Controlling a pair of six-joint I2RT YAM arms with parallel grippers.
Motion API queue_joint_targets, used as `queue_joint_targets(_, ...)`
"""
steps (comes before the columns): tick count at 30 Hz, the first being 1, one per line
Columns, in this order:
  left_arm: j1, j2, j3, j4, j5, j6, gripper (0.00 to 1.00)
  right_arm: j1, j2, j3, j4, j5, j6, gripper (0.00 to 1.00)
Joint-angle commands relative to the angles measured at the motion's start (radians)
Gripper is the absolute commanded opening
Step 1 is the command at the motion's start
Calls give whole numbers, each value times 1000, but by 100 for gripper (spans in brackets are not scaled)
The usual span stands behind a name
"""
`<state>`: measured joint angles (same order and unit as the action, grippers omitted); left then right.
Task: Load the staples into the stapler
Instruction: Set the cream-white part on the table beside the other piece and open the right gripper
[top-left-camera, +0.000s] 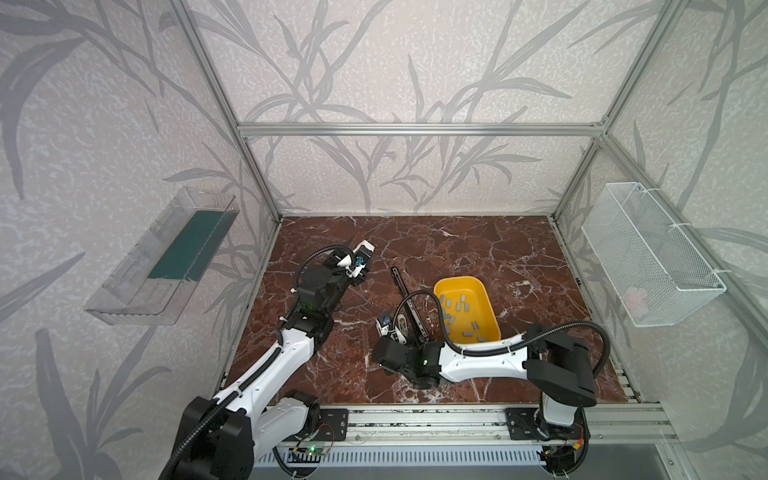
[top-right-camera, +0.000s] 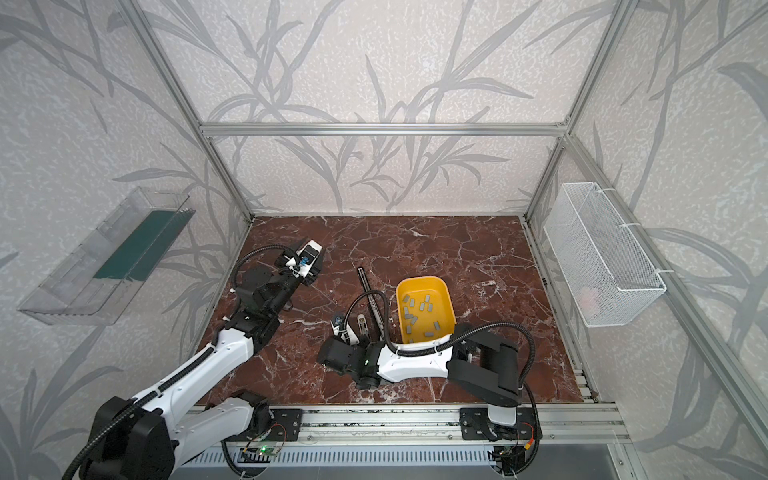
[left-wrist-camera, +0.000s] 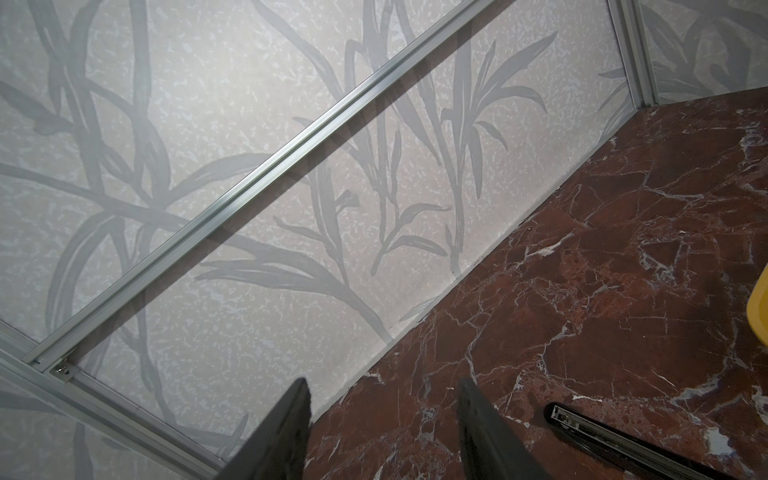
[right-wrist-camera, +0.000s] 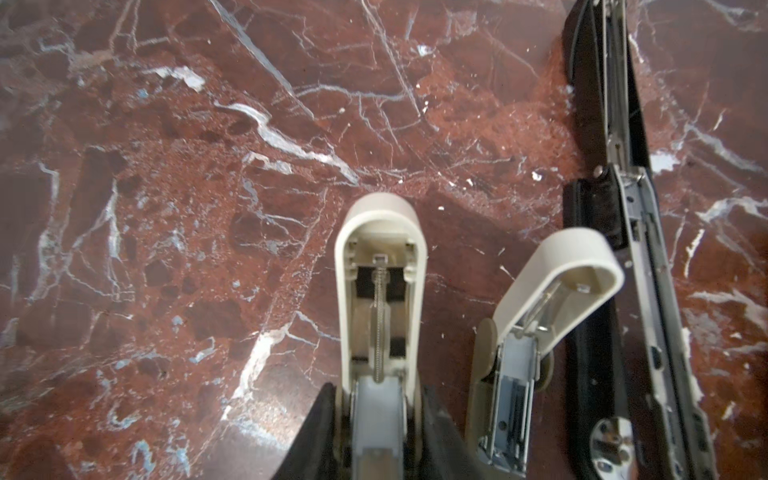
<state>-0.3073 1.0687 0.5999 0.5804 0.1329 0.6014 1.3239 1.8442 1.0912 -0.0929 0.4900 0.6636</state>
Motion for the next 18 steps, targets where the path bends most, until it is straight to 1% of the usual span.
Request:
queue_joint_targets(1, 5, -13, -6, 27, 21, -8, 57, 6, 34, 22, 4, 62, 20, 0)
queue_joint_targets(5, 4, -16, -6, 26, 27, -9, 57, -1, 61, 21, 57, 85, 0, 0)
queue_joint_targets(8, 5, -19, -5, 22, 33, -6, 57, -16, 86, 22, 77, 58, 16, 0)
queue_joint_targets(18, 5, -17, -2, 7, 49, -1, 57, -18, 127, 12, 101, 72, 80, 0)
